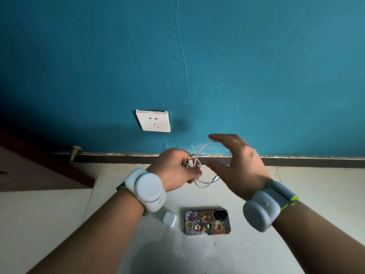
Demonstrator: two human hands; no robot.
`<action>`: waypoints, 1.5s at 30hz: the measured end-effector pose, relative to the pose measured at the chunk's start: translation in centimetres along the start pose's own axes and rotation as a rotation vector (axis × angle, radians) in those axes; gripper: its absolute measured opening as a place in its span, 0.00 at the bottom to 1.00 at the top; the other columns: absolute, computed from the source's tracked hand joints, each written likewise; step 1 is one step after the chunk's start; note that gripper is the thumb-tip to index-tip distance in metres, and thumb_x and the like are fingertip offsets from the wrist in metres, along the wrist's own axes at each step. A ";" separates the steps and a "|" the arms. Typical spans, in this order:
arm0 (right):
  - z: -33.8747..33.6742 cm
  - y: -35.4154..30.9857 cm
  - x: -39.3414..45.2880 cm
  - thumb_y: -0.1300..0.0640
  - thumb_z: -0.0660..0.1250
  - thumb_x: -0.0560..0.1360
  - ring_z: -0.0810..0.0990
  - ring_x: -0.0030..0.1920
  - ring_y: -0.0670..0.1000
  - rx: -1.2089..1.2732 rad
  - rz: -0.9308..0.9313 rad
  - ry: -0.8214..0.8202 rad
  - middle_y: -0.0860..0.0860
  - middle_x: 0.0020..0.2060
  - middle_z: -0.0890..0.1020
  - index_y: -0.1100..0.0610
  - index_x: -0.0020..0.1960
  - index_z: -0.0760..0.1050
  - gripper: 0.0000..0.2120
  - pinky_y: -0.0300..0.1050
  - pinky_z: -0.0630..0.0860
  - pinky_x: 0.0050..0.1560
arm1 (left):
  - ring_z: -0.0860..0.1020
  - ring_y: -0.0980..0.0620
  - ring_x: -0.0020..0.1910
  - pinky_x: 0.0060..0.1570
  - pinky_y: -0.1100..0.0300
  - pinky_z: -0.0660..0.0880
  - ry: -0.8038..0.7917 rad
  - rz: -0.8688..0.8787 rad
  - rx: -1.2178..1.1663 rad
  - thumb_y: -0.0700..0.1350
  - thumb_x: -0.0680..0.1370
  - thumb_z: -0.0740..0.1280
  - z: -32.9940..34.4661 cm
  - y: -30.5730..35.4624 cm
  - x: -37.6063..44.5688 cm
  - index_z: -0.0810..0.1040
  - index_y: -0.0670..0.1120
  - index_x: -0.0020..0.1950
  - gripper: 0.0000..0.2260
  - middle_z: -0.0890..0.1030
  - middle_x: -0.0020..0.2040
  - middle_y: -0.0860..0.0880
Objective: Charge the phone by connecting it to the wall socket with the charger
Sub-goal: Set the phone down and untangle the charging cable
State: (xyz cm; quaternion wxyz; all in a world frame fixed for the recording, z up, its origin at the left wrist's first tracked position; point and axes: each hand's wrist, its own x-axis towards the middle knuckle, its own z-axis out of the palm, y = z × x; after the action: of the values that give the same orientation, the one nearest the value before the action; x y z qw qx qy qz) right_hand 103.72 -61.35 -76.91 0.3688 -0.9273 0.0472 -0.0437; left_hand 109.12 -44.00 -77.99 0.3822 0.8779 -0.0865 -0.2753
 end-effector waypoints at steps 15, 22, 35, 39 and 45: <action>0.1 0.8 1.5 0.53 0.71 0.71 0.83 0.37 0.42 0.316 0.439 -0.118 0.46 0.34 0.85 0.49 0.35 0.81 0.07 0.35 0.77 0.40 | 0.83 0.43 0.45 0.51 0.47 0.79 -0.007 -0.039 0.081 0.47 0.72 0.72 0.6 -0.2 -0.2 0.81 0.45 0.42 0.05 0.85 0.42 0.44; -1.1 1.2 2.3 0.56 0.67 0.76 0.85 0.40 0.53 0.650 0.683 0.064 0.51 0.41 0.85 0.53 0.39 0.78 0.07 0.41 0.72 0.35 | 0.85 0.48 0.38 0.40 0.58 0.80 0.017 -0.094 0.027 0.42 0.72 0.70 0.2 -0.6 0.1 0.79 0.46 0.38 0.03 0.85 0.36 0.48; 0.8 -0.5 0.1 0.54 0.71 0.73 0.82 0.45 0.43 0.026 0.119 -0.285 0.43 0.43 0.86 0.50 0.48 0.84 0.05 0.37 0.77 0.49 | 0.85 0.47 0.38 0.45 0.50 0.81 -0.081 -0.073 0.053 0.45 0.73 0.71 0.6 0.8 -0.3 0.79 0.46 0.41 0.05 0.85 0.36 0.48; 0.7 -0.5 0.5 0.53 0.72 0.72 0.75 0.31 0.42 0.107 0.237 -0.275 0.42 0.27 0.78 0.46 0.34 0.80 0.08 0.28 0.68 0.29 | 0.85 0.48 0.40 0.48 0.48 0.82 -0.077 -0.048 0.075 0.45 0.72 0.72 -0.2 0.7 -0.2 0.79 0.46 0.41 0.04 0.85 0.36 0.48; 0.7 -0.8 1.5 0.54 0.68 0.73 0.79 0.33 0.49 0.261 0.448 -0.281 0.46 0.31 0.82 0.53 0.38 0.83 0.07 0.47 0.82 0.44 | 0.85 0.47 0.38 0.52 0.45 0.81 -0.055 -0.067 -0.015 0.41 0.73 0.73 -1.7 0.2 0.6 0.80 0.47 0.42 0.04 0.84 0.34 0.48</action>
State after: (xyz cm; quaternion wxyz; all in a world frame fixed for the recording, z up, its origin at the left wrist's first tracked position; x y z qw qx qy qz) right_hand 105.37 -60.44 -76.77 0.4882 -0.8356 0.1931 0.1617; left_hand 110.61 -43.28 -77.19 0.3771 0.8693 -0.0656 -0.3127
